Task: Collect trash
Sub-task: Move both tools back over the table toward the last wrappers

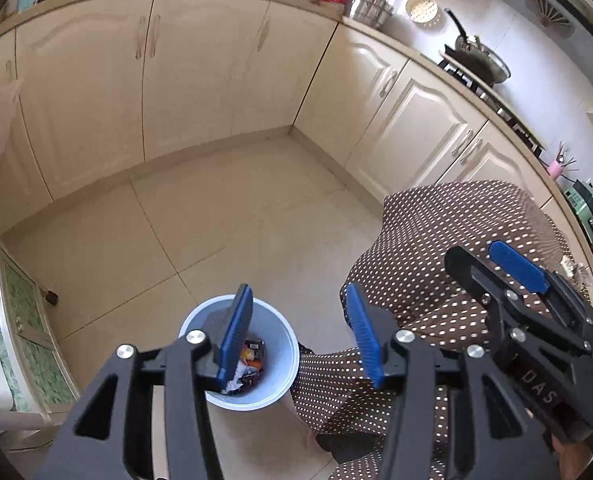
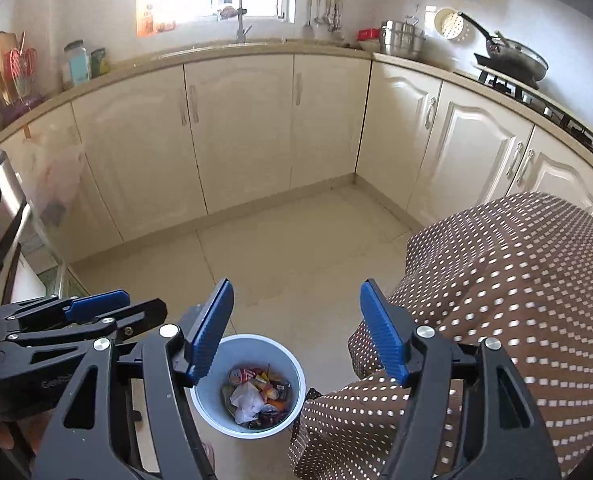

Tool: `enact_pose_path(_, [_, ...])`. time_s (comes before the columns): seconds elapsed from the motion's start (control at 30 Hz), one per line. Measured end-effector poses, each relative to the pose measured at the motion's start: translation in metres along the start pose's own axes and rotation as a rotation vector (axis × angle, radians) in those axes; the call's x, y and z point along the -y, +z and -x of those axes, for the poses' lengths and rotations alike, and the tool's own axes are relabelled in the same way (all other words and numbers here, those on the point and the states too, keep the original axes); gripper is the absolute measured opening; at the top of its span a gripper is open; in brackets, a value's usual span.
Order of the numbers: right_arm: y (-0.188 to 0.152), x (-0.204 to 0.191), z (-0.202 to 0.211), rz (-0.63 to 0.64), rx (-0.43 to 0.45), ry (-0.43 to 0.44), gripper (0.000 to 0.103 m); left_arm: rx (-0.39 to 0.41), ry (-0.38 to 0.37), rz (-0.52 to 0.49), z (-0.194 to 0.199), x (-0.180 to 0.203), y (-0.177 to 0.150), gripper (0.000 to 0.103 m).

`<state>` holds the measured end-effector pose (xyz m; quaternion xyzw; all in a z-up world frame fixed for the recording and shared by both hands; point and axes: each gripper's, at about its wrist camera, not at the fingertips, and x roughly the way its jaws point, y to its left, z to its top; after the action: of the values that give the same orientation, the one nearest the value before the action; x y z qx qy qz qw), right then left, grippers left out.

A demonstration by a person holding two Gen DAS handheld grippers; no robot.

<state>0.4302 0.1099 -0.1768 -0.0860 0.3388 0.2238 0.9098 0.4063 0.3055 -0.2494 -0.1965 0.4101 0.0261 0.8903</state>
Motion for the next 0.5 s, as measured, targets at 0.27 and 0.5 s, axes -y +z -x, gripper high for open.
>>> enact_pose_path(0.27, [0.014, 0.019, 0.064, -0.032, 0.092, -0.002, 0.067, 0.113, 0.004, -0.052, 0.064, 0.04, 0.01, 0.048])
enact_pose_path(0.5, [0.013, 0.081, 0.132, -0.115, 0.179, -0.059, 0.07, 0.172, -0.033, -0.161, 0.098, 0.118, 0.011, 0.05])
